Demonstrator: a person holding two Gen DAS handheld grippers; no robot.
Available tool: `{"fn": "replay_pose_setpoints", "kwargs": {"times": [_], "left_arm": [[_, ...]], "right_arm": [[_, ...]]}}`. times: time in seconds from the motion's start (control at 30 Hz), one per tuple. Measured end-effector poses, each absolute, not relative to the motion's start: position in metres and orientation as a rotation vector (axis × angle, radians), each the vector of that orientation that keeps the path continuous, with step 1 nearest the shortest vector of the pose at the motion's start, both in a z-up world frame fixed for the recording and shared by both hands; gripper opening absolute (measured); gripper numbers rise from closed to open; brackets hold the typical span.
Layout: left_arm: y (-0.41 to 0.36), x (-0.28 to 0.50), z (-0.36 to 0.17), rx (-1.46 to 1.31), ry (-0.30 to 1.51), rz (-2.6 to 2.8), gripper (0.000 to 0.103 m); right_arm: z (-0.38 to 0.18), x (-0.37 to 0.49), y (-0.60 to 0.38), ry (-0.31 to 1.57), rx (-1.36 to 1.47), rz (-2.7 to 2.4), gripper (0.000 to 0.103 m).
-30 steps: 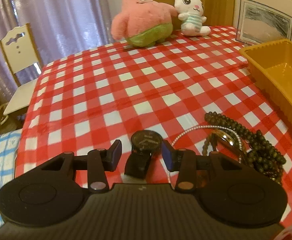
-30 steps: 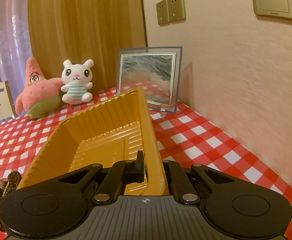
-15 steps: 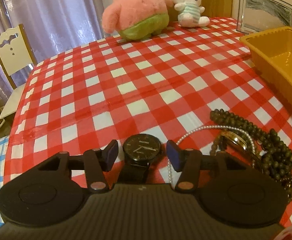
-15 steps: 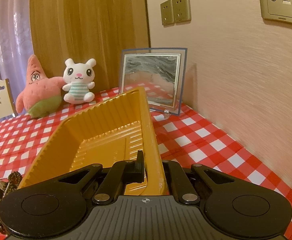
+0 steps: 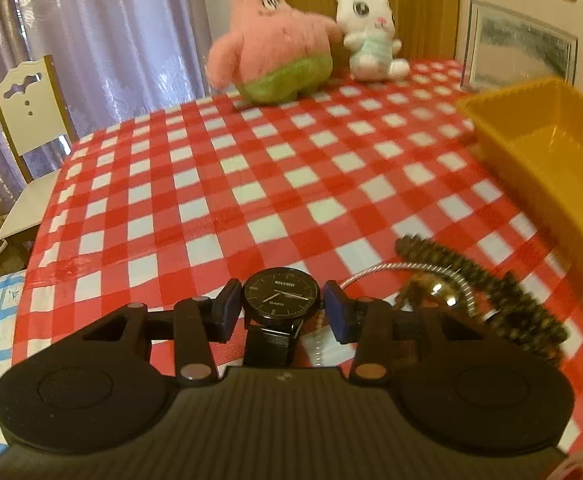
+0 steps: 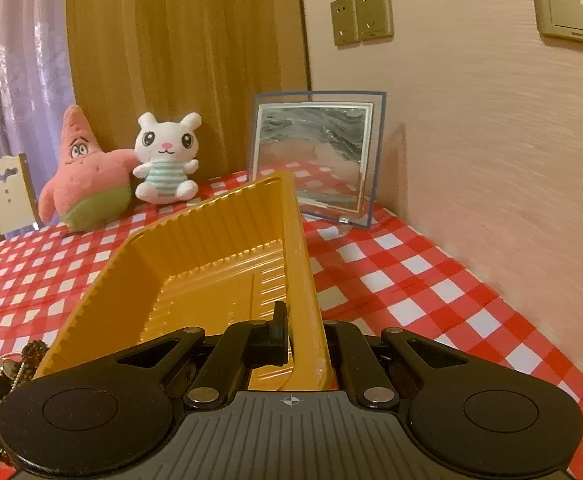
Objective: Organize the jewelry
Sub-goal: 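Carry the watch into the orange tray and open the left tool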
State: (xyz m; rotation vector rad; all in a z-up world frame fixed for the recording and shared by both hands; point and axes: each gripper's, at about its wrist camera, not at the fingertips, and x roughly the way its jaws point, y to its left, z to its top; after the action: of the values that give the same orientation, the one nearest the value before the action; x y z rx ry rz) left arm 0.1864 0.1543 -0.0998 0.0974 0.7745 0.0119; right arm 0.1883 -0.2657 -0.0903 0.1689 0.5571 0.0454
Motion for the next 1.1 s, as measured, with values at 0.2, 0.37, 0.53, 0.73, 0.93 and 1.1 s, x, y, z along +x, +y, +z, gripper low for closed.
{"fn": "replay_pose_setpoints", "kwargs": {"times": [0.2, 0.37, 0.53, 0.73, 0.93, 1.1], "left_arm": [[0.140, 0.168, -0.072, 0.032, 0.719, 0.004, 0.041], [0.110, 0.157, -0.039, -0.035, 0.653, -0.063, 0.041], [0.062, 0.153, -0.010, -0.094, 0.587, -0.173, 0.041], [0.010, 0.162, -0.008, -0.184, 0.610, -0.305, 0.041], [-0.024, 0.182, -0.039, -0.229, 0.725, -0.355, 0.041], [-0.037, 0.189, -0.067, -0.221, 0.828, -0.338, 0.041]], "right_arm": [[-0.090, 0.188, -0.267, 0.560, 0.168, 0.066, 0.004], [-0.089, 0.186, -0.269, 0.559, 0.165, 0.080, 0.004], [-0.088, 0.183, -0.271, 0.557, 0.156, 0.093, 0.004], [-0.083, 0.179, -0.271, 0.551, 0.133, 0.106, 0.004], [-0.078, 0.171, -0.272, 0.551, 0.120, 0.105, 0.004], [-0.077, 0.166, -0.272, 0.562, 0.128, 0.096, 0.004]]}}
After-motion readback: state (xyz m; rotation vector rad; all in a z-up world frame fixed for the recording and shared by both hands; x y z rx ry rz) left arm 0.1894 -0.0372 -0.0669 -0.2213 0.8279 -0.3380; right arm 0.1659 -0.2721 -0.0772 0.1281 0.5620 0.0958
